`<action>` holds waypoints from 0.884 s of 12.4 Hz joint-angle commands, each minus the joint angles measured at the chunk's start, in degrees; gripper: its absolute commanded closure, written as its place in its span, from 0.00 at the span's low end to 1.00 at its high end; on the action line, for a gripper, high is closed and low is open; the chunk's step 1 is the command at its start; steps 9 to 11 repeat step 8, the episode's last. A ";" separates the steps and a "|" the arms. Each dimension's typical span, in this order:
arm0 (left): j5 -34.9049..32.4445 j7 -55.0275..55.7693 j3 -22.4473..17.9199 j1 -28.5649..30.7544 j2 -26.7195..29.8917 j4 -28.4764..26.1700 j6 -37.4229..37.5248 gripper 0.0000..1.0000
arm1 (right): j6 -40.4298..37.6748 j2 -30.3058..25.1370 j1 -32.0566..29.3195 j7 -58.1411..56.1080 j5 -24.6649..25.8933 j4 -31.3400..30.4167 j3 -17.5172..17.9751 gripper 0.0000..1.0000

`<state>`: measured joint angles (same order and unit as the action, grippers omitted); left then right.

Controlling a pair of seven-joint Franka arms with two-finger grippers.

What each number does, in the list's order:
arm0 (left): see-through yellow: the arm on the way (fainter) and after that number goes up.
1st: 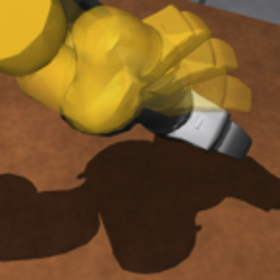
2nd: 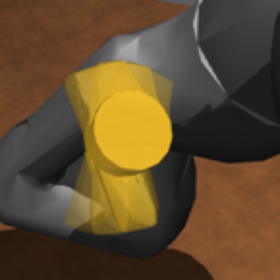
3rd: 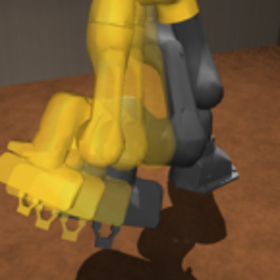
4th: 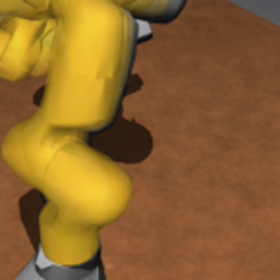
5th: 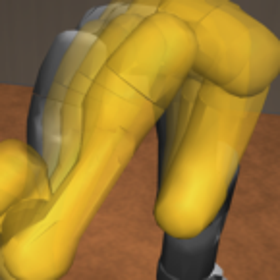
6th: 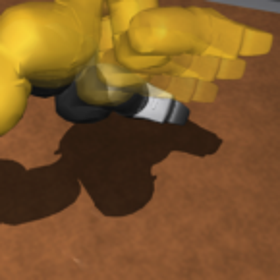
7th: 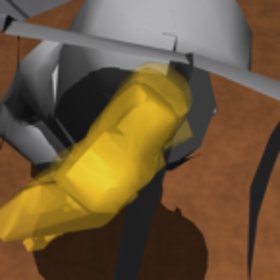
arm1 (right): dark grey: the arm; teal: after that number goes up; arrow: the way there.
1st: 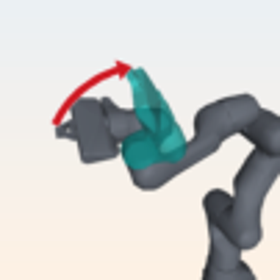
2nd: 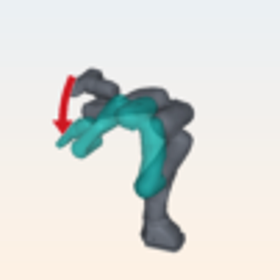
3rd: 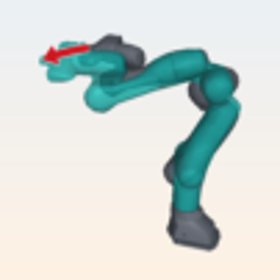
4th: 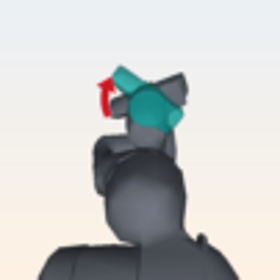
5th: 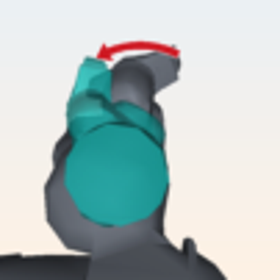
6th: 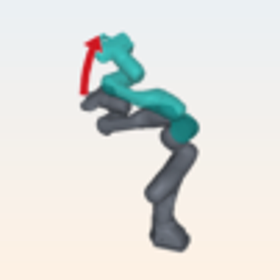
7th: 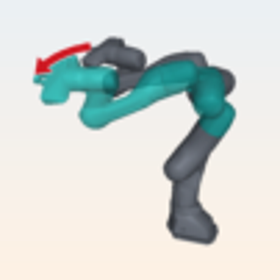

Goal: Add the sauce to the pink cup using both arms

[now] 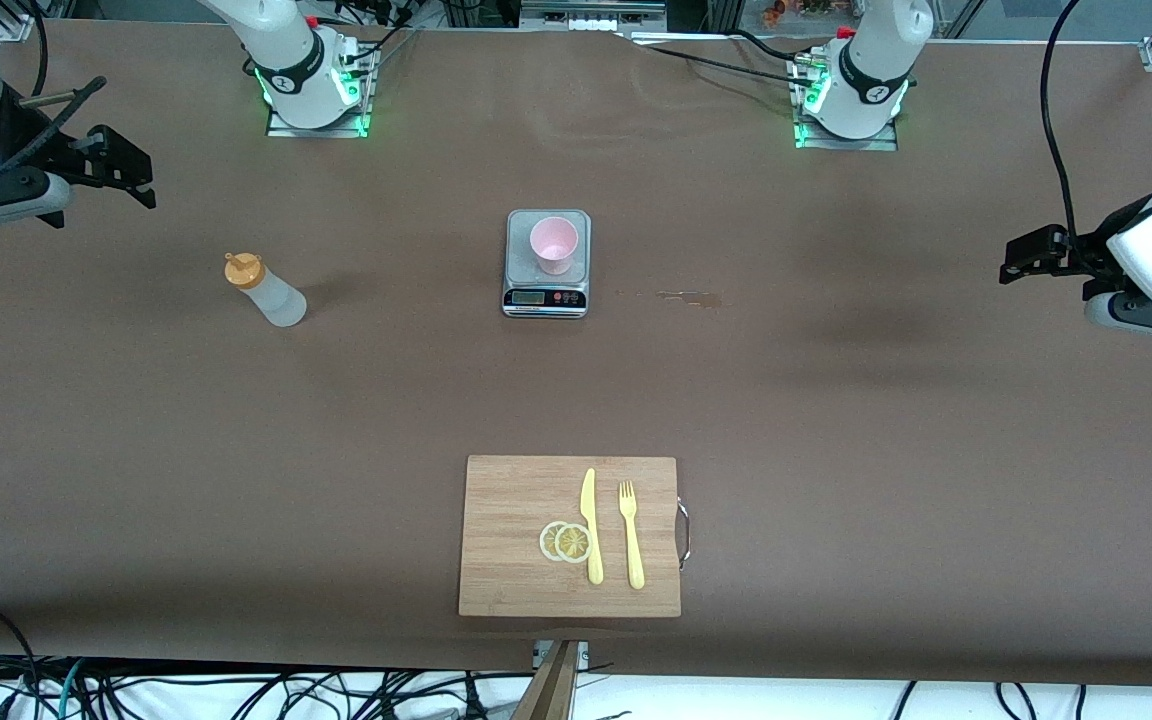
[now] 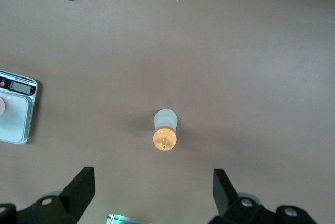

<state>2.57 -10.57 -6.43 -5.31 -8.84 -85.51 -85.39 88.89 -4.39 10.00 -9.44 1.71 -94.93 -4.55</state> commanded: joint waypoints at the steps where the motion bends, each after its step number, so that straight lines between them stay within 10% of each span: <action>1: -0.11 -1.21 -0.25 -0.14 -0.83 1.83 1.28 0.00 | -0.65 0.08 -0.16 1.18 -1.09 1.67 -0.63 0.00; 11: -0.11 -1.21 -0.16 -0.23 -0.83 1.83 1.28 0.00 | -0.83 0.70 -0.51 0.92 -2.06 2.73 -1.95 0.00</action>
